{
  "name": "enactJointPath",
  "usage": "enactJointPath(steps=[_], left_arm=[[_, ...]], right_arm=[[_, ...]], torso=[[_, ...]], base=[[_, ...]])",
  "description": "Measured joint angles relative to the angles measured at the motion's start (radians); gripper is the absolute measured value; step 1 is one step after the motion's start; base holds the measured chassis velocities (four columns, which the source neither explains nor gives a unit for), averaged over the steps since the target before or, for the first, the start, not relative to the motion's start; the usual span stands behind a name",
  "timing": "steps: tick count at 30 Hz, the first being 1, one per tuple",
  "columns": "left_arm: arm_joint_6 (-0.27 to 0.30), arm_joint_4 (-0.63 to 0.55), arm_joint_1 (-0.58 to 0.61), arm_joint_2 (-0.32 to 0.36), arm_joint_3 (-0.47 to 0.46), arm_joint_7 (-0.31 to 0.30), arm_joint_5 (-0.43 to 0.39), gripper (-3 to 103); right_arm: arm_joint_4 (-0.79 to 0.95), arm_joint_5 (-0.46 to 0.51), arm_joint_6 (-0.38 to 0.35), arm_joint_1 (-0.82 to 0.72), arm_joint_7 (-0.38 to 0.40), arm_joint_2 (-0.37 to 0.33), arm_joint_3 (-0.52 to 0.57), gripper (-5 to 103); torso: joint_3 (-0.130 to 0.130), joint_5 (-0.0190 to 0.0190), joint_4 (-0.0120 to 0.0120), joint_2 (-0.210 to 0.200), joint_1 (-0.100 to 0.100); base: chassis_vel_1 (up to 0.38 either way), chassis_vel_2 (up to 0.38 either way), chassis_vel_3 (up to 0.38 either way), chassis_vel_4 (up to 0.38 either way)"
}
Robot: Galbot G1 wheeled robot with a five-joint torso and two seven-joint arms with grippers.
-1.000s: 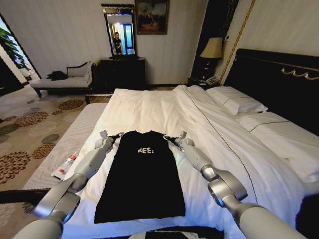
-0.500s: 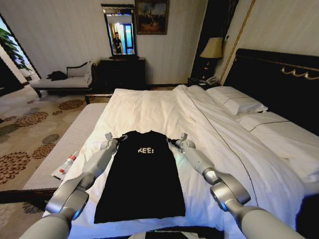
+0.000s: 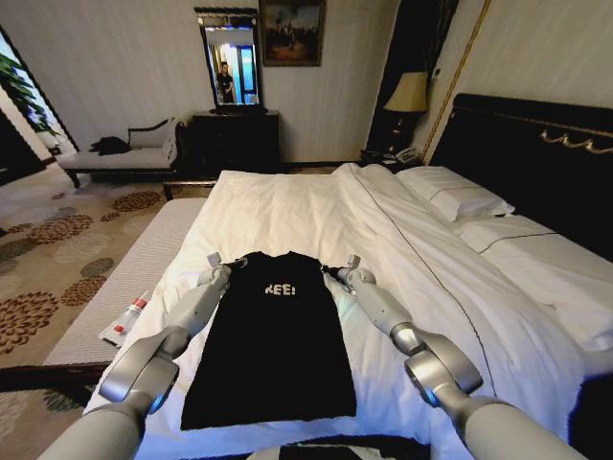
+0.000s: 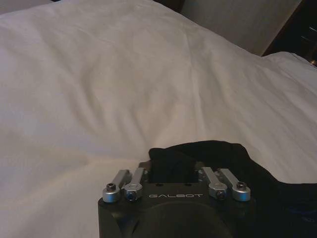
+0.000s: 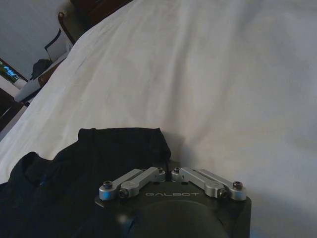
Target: Fold the clothes on the bed.
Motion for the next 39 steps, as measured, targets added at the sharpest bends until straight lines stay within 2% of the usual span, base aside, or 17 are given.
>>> enactJointPath(steps=[2, 6, 8, 10, 12, 26, 33, 39], left_arm=[[0.0, 0.0, 0.0, 0.0, 0.0, 0.0, 0.0, 36], [0.0, -0.002, -0.002, 0.002, 0.0, -0.007, -0.007, 15], [0.0, -0.002, -0.005, 0.003, 0.003, -0.008, -0.007, 15], [-0.001, -0.002, -0.011, 0.005, 0.013, -0.009, -0.015, 4], [-0.008, -0.003, -0.014, 0.007, 0.021, -0.008, -0.022, 1], [-0.033, -0.039, 0.004, 0.015, 0.023, -0.005, -0.026, 1], [-0.074, -0.03, -0.046, 0.016, 0.008, 0.002, -0.042, 1], [-0.079, -0.021, -0.1, 0.016, 0.023, 0.009, -0.071, 1]], right_arm=[[0.0, 0.0, 0.0, 0.0, 0.0, -0.001, 0.0, 1], [0.003, 0.001, 0.0, -0.01, -0.002, -0.003, 0.002, 1], [0.004, 0.001, 0.0, -0.013, -0.003, -0.003, 0.004, 1], [0.009, 0.001, 0.0, -0.019, -0.003, -0.004, 0.006, 1], [0.017, 0.002, 0.0, -0.025, -0.004, -0.007, 0.007, 1], [0.073, 0.062, 0.017, -0.022, 0.005, -0.024, -0.009, 1], [0.144, 0.139, 0.037, 0.019, 0.053, -0.052, -0.046, 1], [0.195, 0.197, 0.039, 0.049, 0.094, -0.08, -0.087, 1]], torso=[[0.0, 0.0, 0.0, 0.0, 0.0], [0.0, -0.0001, 0.0, 0.0, 0.0], [0.0, -0.0001, 0.0, 0.0, 0.0], [0.0, 0.0, 0.0, 0.0, 0.0], [0.0, 0.0, 0.0001, 0.0, 0.0], [0.0, -0.0001, 0.0001, 0.0, 0.0], [0.0, 0.0, 0.0, 0.0, 0.0], [0.0, 0.0, -0.0001, 0.0, 0.0]], base=[[0.0, 0.0, 0.0, 0.0], [0.0, 0.0, 0.0, 0.0], [0.0, 0.0, 0.0, 0.0], [0.0, 0.0, 0.0, 0.0], [0.0, 0.0, 0.0, 0.0], [0.0, 0.0, 0.0, 0.0], [0.0, 0.0, 0.0, 0.0], [0.0, 0.0, 0.0, 0.0]])
